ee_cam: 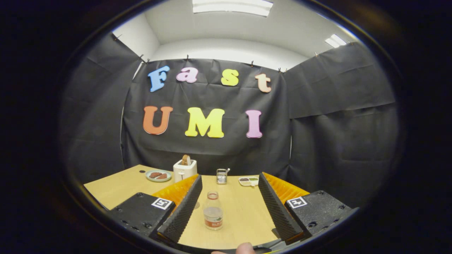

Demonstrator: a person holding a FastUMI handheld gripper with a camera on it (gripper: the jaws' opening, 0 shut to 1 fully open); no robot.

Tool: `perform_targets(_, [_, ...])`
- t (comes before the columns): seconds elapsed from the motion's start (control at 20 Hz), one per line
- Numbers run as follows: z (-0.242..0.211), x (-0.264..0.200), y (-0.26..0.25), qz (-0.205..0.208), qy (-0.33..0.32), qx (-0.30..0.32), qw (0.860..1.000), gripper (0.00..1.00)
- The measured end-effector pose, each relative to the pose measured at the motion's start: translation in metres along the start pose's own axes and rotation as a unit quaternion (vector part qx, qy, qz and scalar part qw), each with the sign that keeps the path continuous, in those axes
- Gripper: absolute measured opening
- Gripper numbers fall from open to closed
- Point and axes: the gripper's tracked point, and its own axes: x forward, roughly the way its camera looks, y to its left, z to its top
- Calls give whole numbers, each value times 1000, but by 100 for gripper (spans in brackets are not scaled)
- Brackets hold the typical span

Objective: Take the bottle from table, then pour the juice into the cup, finally place the bottle on the coaster

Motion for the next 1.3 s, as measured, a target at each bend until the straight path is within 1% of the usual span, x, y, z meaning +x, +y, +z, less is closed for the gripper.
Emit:
perform_targets(0.2, [-13,2,1,-2,9,-6,1000,100])
perform_targets(0.5, [-34,9,6,13,19,15,1000,100])
perform_targets(0.75, [-90,26,24,45,60,43,996,100])
perform_targets(0.9, [-120,37,33,57,71,44,995,100])
perform_targets(1.05, [-151,47,36,53,88,29,994,100])
perform_targets(1.3, [-187,72,37,42,103,14,994,100])
